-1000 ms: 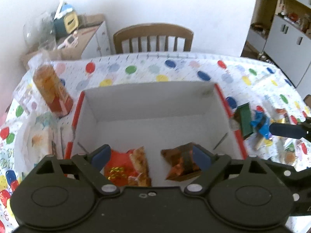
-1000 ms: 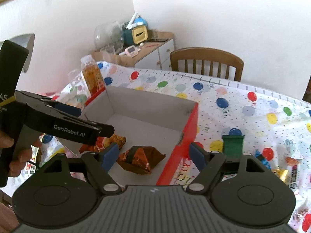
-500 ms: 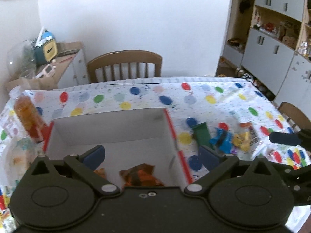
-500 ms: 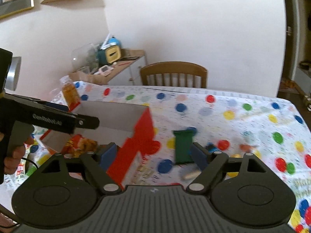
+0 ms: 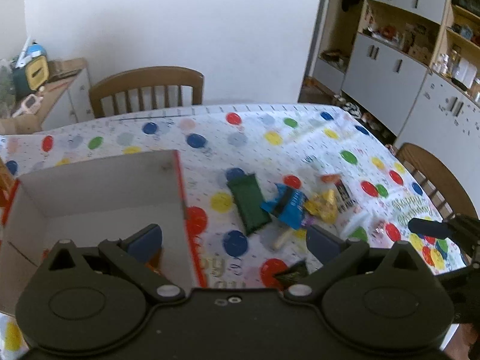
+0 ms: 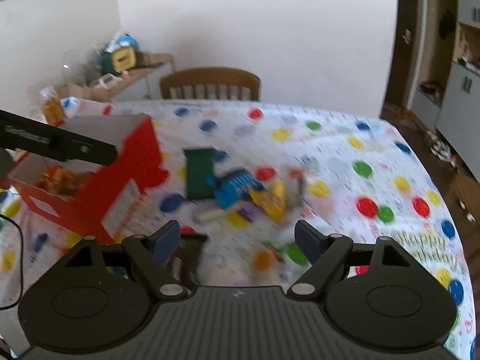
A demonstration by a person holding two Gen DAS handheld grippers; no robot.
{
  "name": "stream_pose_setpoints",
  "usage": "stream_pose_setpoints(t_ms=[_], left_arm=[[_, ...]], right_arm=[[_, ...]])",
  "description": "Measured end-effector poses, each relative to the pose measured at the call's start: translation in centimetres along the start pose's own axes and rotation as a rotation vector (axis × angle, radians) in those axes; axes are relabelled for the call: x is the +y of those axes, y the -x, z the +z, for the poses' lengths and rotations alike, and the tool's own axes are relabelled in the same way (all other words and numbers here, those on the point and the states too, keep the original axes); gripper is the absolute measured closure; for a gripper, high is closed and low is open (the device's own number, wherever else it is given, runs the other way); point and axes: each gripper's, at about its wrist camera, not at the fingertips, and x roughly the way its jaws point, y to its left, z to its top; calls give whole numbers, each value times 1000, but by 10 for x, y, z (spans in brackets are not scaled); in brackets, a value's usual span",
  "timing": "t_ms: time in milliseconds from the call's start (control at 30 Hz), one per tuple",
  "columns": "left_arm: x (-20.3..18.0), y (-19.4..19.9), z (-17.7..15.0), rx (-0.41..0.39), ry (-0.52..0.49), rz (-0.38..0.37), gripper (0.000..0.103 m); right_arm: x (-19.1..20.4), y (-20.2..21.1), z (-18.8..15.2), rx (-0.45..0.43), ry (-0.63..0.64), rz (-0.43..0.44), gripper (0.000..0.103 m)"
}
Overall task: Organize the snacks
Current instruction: 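Grasp the dark wrapped snack with the left tool while the right tool grasps the clear orange bag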
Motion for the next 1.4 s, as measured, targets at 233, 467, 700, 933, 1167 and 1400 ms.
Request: stream_pose_setpoints(t_ms=[233, 467, 700, 933, 1167, 1400], left_arm=[[-33, -19, -14, 48, -17, -31, 1], [-57, -46, -28, 134, -14, -40, 3], [-63, -77, -40, 220, 36, -17, 14], [-60, -104, -48, 271, 108, 1, 23], [-60, -120, -55, 311, 139, -1, 34], [-63, -123, -55, 305, 121, 5, 51]], right_arm=[[-22, -19, -19, 55, -17, -29, 20], [-32, -40, -25, 104, -12, -11, 20], [-34, -62, -27, 129, 22, 15, 20], [-34, -83, -27, 168, 31, 44, 36], [-31, -93, -31, 203, 44, 66, 47], [-28, -94, -30, 202, 38, 74, 58]])
